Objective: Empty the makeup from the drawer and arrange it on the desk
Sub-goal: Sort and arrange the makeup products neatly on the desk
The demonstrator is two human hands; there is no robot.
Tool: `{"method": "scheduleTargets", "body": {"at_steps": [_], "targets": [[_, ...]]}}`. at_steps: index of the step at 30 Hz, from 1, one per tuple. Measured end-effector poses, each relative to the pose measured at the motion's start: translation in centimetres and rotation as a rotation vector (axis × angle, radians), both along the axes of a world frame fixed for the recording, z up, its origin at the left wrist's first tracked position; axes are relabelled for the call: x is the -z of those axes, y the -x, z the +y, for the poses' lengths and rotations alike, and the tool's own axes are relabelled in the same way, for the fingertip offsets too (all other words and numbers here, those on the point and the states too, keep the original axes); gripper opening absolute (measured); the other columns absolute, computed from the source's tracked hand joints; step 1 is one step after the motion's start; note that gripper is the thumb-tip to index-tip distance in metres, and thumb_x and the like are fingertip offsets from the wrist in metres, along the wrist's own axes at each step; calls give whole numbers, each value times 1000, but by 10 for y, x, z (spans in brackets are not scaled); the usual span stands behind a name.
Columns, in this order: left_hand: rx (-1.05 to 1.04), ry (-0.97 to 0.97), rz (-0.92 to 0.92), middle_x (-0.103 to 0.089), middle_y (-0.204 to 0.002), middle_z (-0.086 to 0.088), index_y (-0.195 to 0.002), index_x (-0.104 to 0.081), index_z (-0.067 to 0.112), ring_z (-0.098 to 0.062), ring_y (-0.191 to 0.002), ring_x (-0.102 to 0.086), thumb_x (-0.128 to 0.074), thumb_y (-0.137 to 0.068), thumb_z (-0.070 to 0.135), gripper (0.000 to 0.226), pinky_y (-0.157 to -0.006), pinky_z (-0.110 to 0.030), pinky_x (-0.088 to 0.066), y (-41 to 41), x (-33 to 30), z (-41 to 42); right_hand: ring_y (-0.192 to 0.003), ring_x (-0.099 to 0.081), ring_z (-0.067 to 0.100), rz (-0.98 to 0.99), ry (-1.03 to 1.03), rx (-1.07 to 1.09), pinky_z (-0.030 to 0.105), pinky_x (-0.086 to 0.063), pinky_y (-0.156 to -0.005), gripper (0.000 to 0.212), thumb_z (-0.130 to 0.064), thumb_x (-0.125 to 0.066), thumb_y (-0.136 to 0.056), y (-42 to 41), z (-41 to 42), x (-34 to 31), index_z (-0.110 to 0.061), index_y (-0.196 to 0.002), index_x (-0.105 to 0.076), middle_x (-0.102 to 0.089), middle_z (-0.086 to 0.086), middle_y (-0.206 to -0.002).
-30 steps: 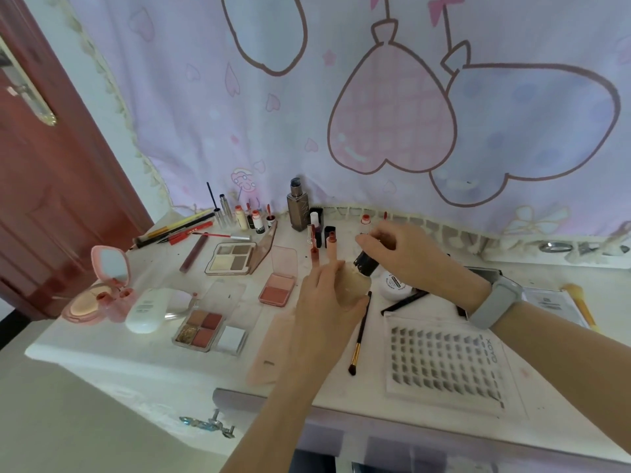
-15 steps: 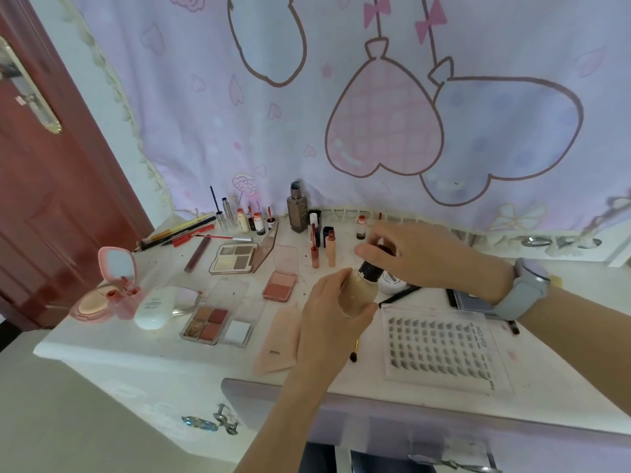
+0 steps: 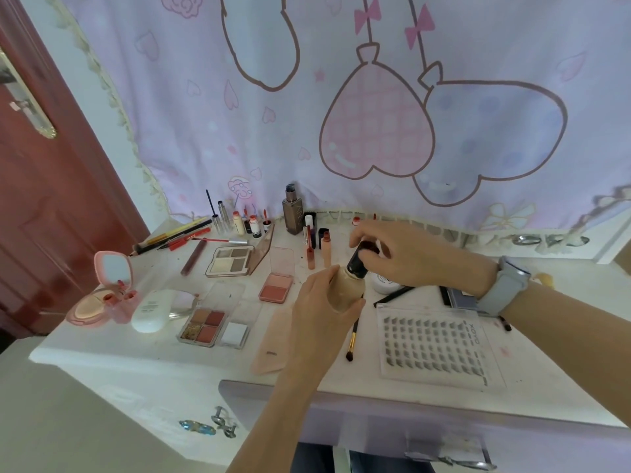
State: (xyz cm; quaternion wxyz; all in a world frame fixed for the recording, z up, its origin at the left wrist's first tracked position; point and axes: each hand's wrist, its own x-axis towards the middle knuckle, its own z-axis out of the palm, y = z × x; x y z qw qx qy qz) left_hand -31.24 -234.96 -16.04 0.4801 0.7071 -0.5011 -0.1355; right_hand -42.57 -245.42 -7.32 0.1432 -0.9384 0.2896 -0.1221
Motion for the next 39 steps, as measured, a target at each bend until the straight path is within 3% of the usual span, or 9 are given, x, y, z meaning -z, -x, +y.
{"method": "scheduleTargets", "body": {"at_steps": [2, 5, 7, 11, 14, 18, 22, 32, 39], "targets": [[-8, -3, 3, -54, -119, 10, -125, -49, 24, -5, -104, -49, -73, -76, 24, 54, -87, -15, -38, -2, 0, 0, -60, -46, -4, -37, -81, -44, 11, -31, -57, 25, -23, -48, -90, 2, 0, -2, -22, -114, -51, -57, -8, -101], [-11, -8, -25, -54, -119, 10, -125, -50, 24, -4, -103, -49, -73, -76, 24, 54, -84, -12, -36, -3, 1, -1, -60, -45, 2, 7, 53, 78, 17, -33, -56, 26, -41, -43, -93, 0, -4, 0, -23, -105, -57, -61, -5, -90], [-10, -7, -44, -54, -118, 9, -125, -50, 24, -4, -103, -48, -73, -76, 25, 54, -81, -8, -34, -3, 1, -2, -61, -45, 8, -11, 29, 58, 23, -35, -58, 21, -35, -45, -93, 1, -5, 1, -23, -103, -58, -60, -2, -82], [-21, -2, -62, -54, -119, 8, -125, -50, 22, -4, -103, -48, -74, -75, 25, 55, -79, -6, -33, -5, 2, -2, -63, -43, 1, -13, -110, -19, 21, -35, -68, 32, -33, -46, -91, 1, -4, 1, -30, -123, -48, -53, -7, -102], [-27, 3, -74, -53, -120, 7, -126, -50, 21, -3, -103, -47, -74, -75, 23, 56, -76, -2, -33, -6, 3, -2, -62, -47, 11, 12, -20, 90, 27, -38, -63, 32, -47, -40, -92, -4, -3, 3, -20, -95, -58, -54, -6, -75], [-30, 8, -64, -54, -119, 8, -125, -50, 22, -4, -102, -48, -74, -76, 24, 55, -75, -2, -33, -7, 3, -3, -58, -43, 10, -91, -92, 55, 24, -38, -60, 6, -25, -49, -90, -5, -3, 3, -23, -93, -54, -49, -6, -65], [-44, 17, -49, -53, -117, 9, -125, -51, 23, -6, -102, -48, -74, -75, 24, 55, -82, -11, -36, -10, 5, -3, -61, -42, 6, -168, -123, -22, 18, -36, -63, 14, -11, -54, -85, -2, -4, 0, -15, -97, -61, -56, -2, -81], [-47, 7, -68, -51, -114, 12, -123, -52, 23, -5, -101, -47, -75, -74, 23, 55, -77, -5, -34, -15, 10, -1, -67, -47, -6, -340, -188, -31, 7, -38, -67, 18, -5, -54, -84, 5, -11, -11, -17, -93, -64, -50, -16, -76], [-32, 42, -87, -53, -118, 9, -124, -52, 23, -8, -105, -49, -76, -73, 24, 56, -91, -22, -41, -12, 7, -3, -67, -46, -2, -302, -215, -43, 9, -39, -67, 18, -7, -54, -83, 3, -14, 0, -19, -93, -63, -55, -6, -88]]}}
